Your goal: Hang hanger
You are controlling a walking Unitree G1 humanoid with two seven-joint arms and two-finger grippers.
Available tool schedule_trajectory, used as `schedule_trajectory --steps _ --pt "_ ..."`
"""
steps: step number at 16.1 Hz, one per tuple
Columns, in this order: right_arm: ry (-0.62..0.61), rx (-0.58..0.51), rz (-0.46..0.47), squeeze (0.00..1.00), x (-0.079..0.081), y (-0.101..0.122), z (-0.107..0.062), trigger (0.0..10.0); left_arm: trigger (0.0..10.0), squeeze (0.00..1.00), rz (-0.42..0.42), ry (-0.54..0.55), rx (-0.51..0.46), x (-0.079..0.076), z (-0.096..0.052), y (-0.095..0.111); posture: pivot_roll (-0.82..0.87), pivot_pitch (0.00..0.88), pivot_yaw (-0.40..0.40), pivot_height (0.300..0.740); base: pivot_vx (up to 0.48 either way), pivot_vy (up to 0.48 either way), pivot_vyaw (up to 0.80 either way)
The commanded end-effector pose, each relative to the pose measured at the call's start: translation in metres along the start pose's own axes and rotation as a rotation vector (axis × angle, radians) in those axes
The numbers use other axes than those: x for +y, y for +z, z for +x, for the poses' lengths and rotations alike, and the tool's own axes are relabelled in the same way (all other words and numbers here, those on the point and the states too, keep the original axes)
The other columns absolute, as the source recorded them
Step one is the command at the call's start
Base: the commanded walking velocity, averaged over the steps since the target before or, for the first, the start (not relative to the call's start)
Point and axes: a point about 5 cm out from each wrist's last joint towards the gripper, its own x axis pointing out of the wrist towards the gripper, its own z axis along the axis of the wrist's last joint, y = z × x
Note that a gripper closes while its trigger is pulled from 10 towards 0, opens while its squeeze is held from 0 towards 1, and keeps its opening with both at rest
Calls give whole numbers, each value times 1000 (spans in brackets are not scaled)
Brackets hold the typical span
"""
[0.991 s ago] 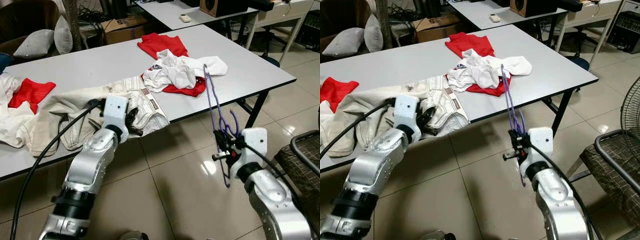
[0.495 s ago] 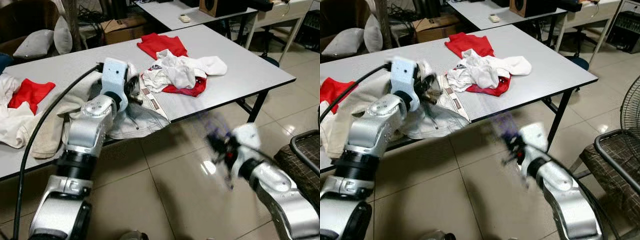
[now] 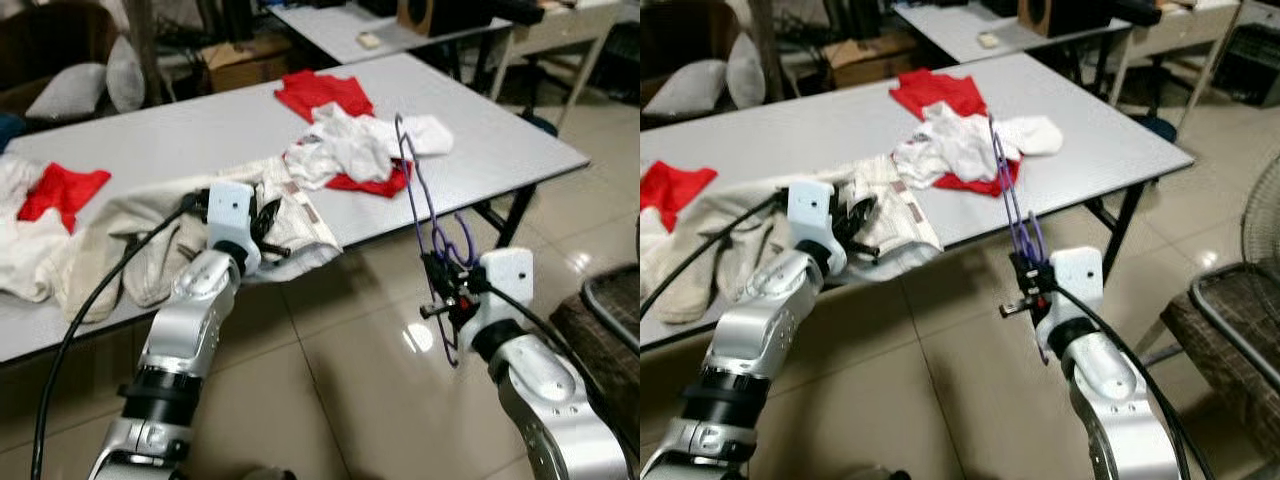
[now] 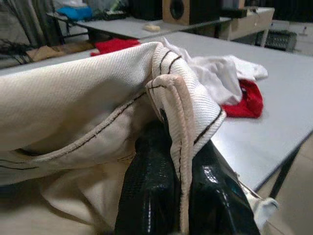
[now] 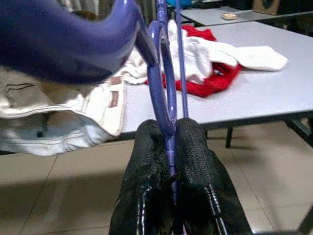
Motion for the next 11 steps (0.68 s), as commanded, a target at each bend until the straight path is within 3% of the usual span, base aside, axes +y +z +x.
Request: schedule_trajectory --steps 1,4,11 --pt "14 -20 -6 0 2 4 1 10000 10000 0 14 34 -29 8 -1 7 -126 0 109 740 424 0 800" --pt "4 -16 -13 0 -1 2 2 10000 10000 0 22 43 -17 9 -2 5 -122 0 102 740 421 0 667" --pt "-31 0 1 0 -6 -2 -1 10000 10000 0 34 -2 14 1 -2 0 -130 0 111 740 436 0 0"
